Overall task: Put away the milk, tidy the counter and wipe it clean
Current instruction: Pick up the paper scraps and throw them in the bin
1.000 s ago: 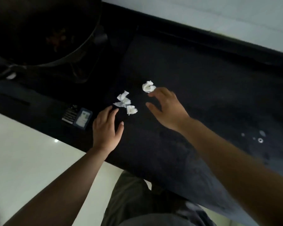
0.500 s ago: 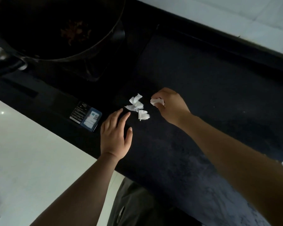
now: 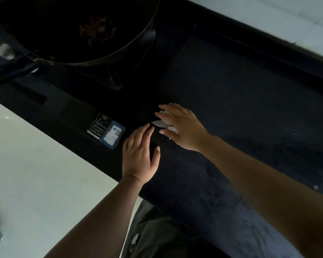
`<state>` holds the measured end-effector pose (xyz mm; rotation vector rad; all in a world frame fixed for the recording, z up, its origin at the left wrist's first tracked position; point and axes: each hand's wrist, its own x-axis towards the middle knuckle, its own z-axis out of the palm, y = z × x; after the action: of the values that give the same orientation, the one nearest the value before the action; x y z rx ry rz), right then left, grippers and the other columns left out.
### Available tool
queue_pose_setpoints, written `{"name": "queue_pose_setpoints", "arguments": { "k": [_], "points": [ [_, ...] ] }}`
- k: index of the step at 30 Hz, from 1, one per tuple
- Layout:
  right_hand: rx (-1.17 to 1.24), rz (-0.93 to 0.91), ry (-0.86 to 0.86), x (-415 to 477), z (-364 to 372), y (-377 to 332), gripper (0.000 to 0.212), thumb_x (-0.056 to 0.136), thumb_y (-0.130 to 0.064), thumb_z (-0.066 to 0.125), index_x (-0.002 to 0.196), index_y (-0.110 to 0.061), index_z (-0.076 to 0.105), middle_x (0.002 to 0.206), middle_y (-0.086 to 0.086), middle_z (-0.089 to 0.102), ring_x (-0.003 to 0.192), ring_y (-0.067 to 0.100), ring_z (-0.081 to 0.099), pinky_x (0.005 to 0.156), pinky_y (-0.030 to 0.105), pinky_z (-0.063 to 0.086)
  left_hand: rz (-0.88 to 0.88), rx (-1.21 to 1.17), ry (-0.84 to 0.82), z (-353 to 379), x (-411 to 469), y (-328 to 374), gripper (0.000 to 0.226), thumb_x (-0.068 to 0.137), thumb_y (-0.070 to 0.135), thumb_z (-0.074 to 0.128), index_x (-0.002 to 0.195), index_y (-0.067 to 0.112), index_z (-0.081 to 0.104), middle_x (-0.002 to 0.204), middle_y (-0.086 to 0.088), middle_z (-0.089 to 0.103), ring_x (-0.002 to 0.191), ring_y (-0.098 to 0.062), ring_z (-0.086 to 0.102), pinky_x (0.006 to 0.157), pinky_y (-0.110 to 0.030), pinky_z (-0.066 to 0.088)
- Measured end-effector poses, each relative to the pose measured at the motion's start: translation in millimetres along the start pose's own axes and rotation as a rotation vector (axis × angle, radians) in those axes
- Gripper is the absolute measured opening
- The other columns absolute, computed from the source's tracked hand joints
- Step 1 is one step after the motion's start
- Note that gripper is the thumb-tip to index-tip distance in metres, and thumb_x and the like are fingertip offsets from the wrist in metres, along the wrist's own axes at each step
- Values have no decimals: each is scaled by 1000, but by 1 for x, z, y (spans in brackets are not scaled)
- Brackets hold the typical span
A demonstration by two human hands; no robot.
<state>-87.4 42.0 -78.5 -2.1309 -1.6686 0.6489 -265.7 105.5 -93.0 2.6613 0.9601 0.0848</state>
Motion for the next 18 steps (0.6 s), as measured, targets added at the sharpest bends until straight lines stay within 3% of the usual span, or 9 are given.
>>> {"name": "queue_pose_setpoints", "arguments": {
  "k": [2,5,8,11,15,18],
  "points": [
    [-60,-20,-17,-3,3,1,50,92,-40,48,138,-25,38,150,-5,30,140,19,17,111,39,17,-2,-1,-3,0,-1,0,55,88,39,42,137,15,43,145,-5,43,132,-24,40,106,-41,33],
    [-38,-16,68,-9,5,5,40,91,-32,53,129,-20,50,137,-2,46,130,21,34,102,40,31,-2,4,-8,0,0,0,55,88,40,40,137,15,42,146,-4,42,133,-23,38,107,-41,31],
    [-19,-4,192,-14,5,7,24,89,-24,59,110,-14,62,117,5,57,107,25,50,81,38,48,-6,8,-17,0,0,0,56,88,40,40,138,15,42,147,-4,41,134,-23,37,107,-42,31],
    [-10,16,248,-18,6,4,14,87,-21,61,96,-10,64,101,7,59,90,23,52,60,34,50,-5,7,-14,-1,0,1,56,88,40,40,138,15,41,146,-4,42,133,-23,36,106,-41,31],
    [31,61,279,-19,11,2,12,88,-16,60,92,-6,62,95,10,58,85,25,53,58,38,52,-3,14,-24,0,0,1,57,88,41,40,138,15,42,147,-5,42,133,-24,37,106,-44,34],
    [108,124,350,-21,10,0,11,87,-12,61,90,-2,62,91,12,58,81,25,53,61,33,48,1,15,-28,0,0,0,57,87,41,39,138,15,42,147,-5,42,133,-24,37,105,-45,34]
  ]
}}
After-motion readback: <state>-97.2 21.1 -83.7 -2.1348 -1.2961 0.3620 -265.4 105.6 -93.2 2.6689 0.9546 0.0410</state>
